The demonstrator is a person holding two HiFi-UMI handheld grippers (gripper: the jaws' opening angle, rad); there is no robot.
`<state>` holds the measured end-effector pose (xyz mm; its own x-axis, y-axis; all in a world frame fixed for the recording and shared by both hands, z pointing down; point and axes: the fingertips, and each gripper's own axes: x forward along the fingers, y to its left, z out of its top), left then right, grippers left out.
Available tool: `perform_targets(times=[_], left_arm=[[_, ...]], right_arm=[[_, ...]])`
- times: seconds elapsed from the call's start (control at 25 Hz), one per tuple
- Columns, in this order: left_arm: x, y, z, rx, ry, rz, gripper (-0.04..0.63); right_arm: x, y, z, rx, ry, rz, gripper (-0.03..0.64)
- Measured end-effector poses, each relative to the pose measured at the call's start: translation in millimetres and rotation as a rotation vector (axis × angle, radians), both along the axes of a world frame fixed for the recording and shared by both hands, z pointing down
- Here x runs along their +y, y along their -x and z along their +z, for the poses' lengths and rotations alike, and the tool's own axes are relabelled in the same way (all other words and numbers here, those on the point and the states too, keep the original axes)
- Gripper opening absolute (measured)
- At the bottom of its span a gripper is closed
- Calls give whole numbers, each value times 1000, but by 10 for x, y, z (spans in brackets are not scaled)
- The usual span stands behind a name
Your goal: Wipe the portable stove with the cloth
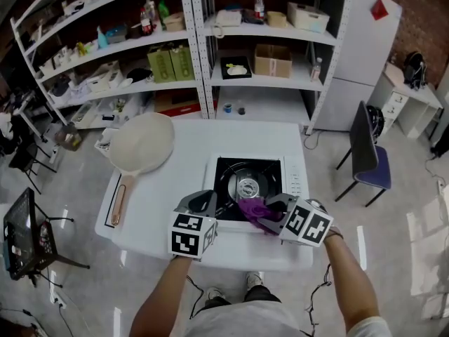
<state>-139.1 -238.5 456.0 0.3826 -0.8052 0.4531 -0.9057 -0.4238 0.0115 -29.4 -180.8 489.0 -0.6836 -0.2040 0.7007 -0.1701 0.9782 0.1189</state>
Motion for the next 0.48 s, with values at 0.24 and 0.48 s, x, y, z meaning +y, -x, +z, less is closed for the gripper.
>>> perform_targets(times=[0.24, 0.48], left_arm=[[-48, -9, -21, -2, -6, 16, 3], [-102, 7, -52, -3, -9, 18, 3]], right_arm=[[-62, 32, -274, -90, -36, 40, 61], [-319, -81, -666, -201, -55, 122, 61]])
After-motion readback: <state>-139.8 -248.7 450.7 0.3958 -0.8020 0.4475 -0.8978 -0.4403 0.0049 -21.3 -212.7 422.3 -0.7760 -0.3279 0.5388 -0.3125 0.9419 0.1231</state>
